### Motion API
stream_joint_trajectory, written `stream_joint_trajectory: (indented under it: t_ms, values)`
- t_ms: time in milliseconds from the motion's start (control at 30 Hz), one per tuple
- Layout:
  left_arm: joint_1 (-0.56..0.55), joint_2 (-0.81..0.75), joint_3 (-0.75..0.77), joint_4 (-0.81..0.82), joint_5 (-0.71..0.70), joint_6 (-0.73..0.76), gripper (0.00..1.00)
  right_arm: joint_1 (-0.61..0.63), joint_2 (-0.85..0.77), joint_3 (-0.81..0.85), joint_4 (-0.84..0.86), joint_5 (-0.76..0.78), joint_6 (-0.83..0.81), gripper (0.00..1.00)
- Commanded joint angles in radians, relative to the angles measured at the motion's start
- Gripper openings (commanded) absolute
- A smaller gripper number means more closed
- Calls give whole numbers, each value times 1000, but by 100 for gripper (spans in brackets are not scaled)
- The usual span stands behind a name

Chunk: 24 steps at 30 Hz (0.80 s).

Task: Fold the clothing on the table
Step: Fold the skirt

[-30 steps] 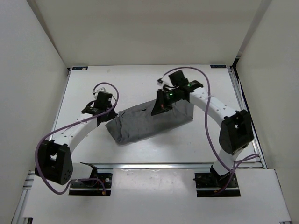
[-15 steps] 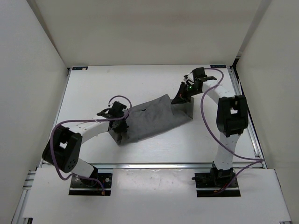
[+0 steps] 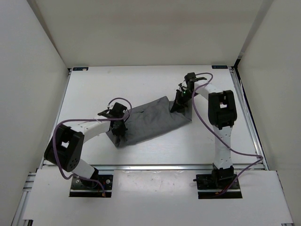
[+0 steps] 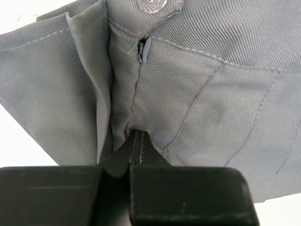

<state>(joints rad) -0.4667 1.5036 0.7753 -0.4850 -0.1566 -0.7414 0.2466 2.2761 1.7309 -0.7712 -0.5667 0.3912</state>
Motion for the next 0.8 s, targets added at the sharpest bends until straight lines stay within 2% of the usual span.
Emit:
stream_joint_trajectory:
  t_ms: [0, 167, 400, 467, 533, 633, 767]
  values:
    - [40, 81, 66, -72, -50, 63, 0, -27, -16, -19, -48, 53, -29, 1]
    - [80, 210, 224, -95, -41, 112, 0, -55, -125, -246, 39, 65, -6, 0]
    - [25, 444, 494, -148, -41, 162, 0, -52, -335, -554, 183, 36, 46, 3]
    - [8, 472, 548, -158, -25, 165, 0, -65, -438, -602, 238, 45, 55, 13]
    - [3, 454, 562, -170, -8, 162, 0, -92, -540, -637, 302, 56, 63, 35]
    - [16, 399, 532, -147, -3, 151, 0, -138, -664, -605, 241, 125, 31, 53]
    - [39, 333, 458, -133, 20, 132, 0, -193, -762, -638, 148, 185, 32, 57]
